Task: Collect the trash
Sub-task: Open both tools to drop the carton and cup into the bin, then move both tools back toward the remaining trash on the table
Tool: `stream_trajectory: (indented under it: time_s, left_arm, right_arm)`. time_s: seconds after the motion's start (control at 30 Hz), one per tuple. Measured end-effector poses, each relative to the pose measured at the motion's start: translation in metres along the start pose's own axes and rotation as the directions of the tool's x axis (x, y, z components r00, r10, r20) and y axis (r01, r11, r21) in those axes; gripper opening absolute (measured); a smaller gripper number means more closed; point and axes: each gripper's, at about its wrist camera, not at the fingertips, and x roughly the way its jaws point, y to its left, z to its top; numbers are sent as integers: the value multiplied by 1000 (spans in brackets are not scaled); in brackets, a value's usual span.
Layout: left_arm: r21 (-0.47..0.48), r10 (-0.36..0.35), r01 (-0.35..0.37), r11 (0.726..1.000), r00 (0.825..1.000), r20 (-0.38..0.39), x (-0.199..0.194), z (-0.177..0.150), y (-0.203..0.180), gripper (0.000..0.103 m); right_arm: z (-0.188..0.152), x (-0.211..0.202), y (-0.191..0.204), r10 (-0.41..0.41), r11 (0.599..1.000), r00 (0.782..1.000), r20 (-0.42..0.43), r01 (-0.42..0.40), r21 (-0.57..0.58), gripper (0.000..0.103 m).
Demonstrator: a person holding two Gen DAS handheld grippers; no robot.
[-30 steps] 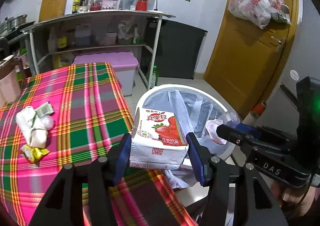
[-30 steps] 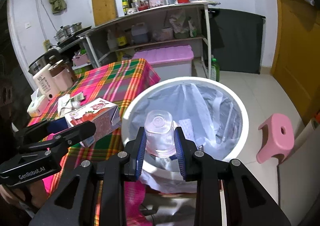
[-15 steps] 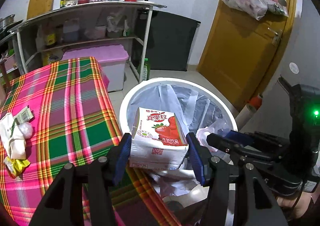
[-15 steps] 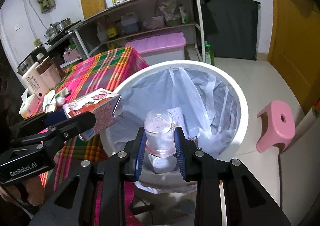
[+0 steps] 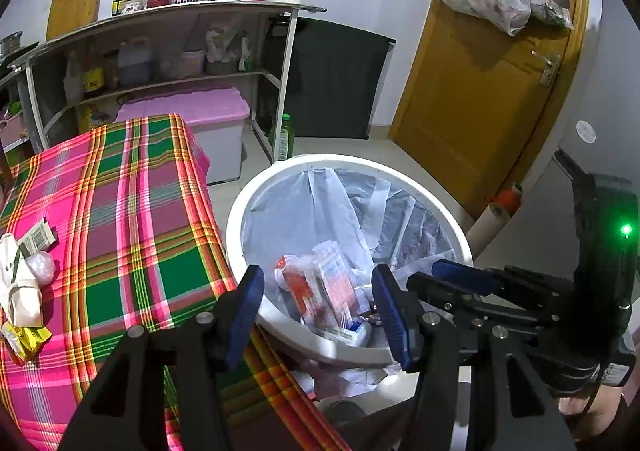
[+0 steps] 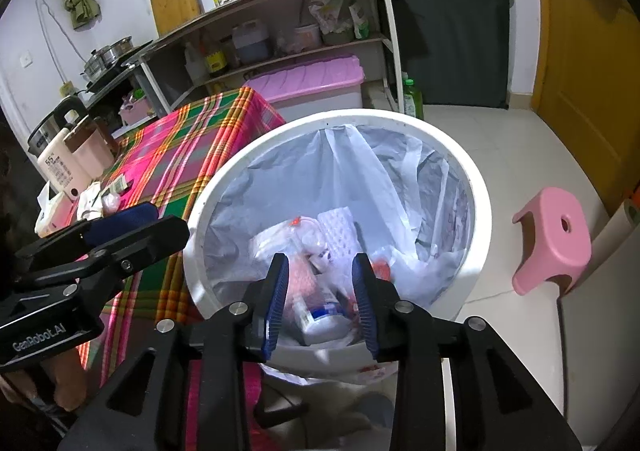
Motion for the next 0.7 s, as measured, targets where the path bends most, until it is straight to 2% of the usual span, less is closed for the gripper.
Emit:
stream_trajectory:
  time_s: [0.3, 0.7]
  left_arm:
    - [-42, -16, 17, 999, 1000, 22, -18, -8, 9, 58]
    - [-97, 29, -20, 995, 996, 85, -61, -21, 30, 58]
  right_arm:
    - [1, -18, 8, 10, 1000, 999, 36, -10, -16, 35]
    - [-4, -44, 46, 58, 995, 995, 78, -51, -89, 35]
